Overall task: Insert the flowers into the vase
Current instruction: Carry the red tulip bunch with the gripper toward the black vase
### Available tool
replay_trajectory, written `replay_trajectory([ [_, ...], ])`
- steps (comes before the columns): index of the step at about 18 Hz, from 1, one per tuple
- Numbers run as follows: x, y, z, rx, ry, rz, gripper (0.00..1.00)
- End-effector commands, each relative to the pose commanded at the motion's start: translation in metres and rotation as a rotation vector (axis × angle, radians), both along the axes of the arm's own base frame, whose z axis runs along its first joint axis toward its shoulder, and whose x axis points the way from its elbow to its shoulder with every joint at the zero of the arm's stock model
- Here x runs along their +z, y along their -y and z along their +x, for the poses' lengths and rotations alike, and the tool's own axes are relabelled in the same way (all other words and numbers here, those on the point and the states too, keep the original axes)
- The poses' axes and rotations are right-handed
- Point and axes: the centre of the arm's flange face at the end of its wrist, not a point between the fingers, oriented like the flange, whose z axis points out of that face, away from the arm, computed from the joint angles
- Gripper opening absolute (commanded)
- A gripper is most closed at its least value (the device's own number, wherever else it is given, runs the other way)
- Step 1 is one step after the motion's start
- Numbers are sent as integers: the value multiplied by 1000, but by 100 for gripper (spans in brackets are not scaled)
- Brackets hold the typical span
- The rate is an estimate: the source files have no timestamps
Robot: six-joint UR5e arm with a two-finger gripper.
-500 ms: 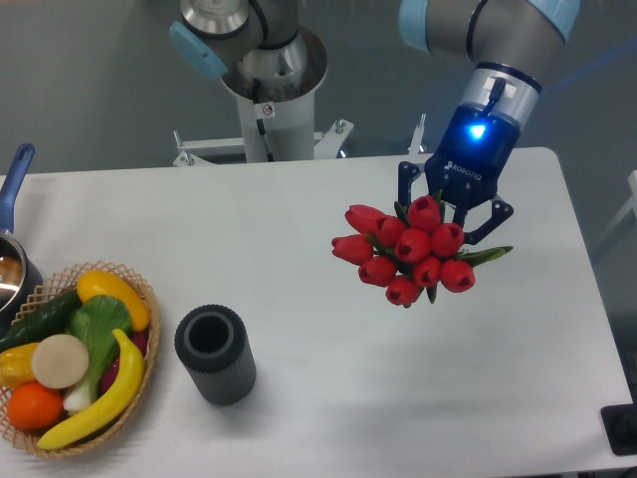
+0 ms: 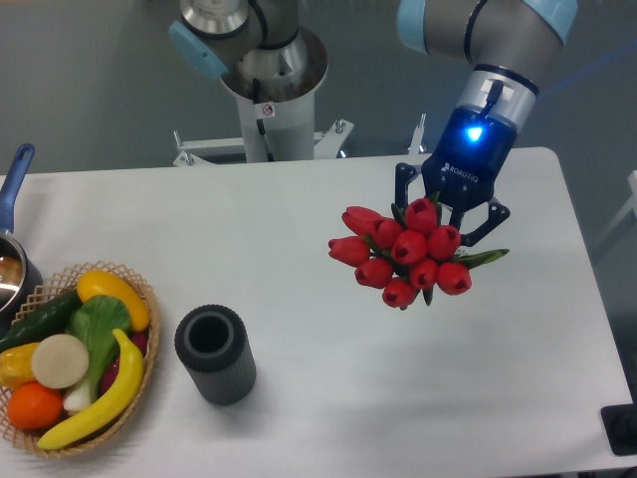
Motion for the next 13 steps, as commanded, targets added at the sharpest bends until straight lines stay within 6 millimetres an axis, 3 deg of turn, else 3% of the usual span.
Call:
replay_trajectory([
  [7,3,-8,7,-34,23,56,41],
  [13,3,-56,38,-176,66,185,41],
])
